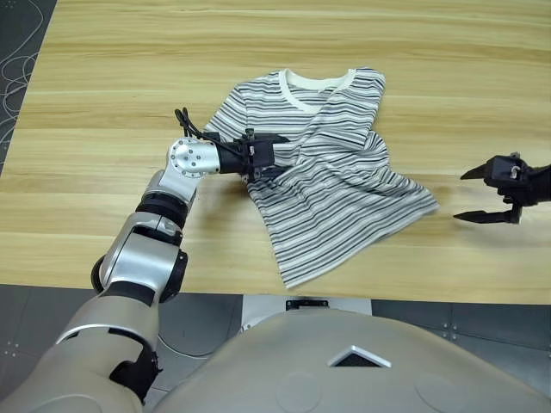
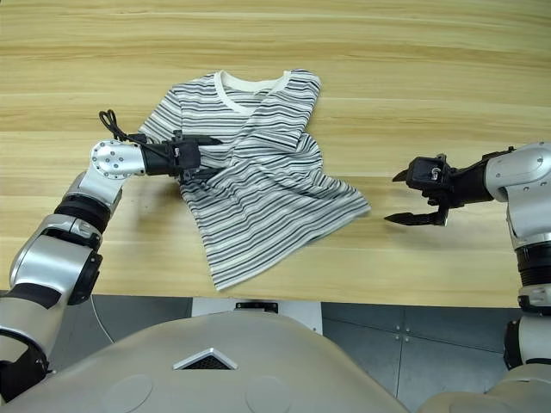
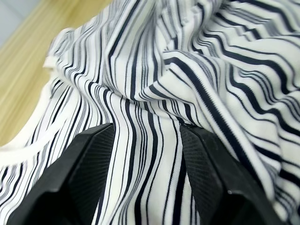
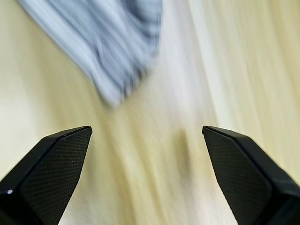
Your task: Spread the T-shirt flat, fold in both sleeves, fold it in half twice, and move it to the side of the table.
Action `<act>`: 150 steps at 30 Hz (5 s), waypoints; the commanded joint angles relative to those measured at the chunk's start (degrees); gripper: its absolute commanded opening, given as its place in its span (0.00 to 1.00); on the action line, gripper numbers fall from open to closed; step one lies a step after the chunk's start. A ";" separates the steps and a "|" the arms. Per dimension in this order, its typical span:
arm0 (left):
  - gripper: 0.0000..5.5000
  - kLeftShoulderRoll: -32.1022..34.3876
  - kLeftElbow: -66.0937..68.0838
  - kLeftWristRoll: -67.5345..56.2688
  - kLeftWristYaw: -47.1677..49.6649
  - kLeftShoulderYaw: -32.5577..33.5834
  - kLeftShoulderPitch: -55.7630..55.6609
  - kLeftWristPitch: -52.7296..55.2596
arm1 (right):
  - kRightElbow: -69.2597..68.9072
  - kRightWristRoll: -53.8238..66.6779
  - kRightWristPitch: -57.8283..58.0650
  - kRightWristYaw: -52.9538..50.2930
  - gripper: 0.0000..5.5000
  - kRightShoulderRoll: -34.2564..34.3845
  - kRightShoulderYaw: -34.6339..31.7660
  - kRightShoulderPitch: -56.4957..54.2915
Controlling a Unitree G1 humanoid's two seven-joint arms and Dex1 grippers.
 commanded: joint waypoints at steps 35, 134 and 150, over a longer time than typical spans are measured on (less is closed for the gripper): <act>0.48 -6.34 15.32 9.81 14.53 2.43 -8.00 8.06 | 58.25 -41.91 -45.05 -71.86 0.79 37.59 19.68 -35.04; 0.48 -7.01 17.13 13.08 17.77 0.38 3.71 4.44 | 62.49 -30.40 -30.42 -68.09 0.79 44.41 5.44 -45.78; 0.48 -4.89 15.61 8.90 15.95 2.66 1.52 4.67 | -13.69 -0.81 -1.47 -32.21 0.79 25.13 -5.67 -1.40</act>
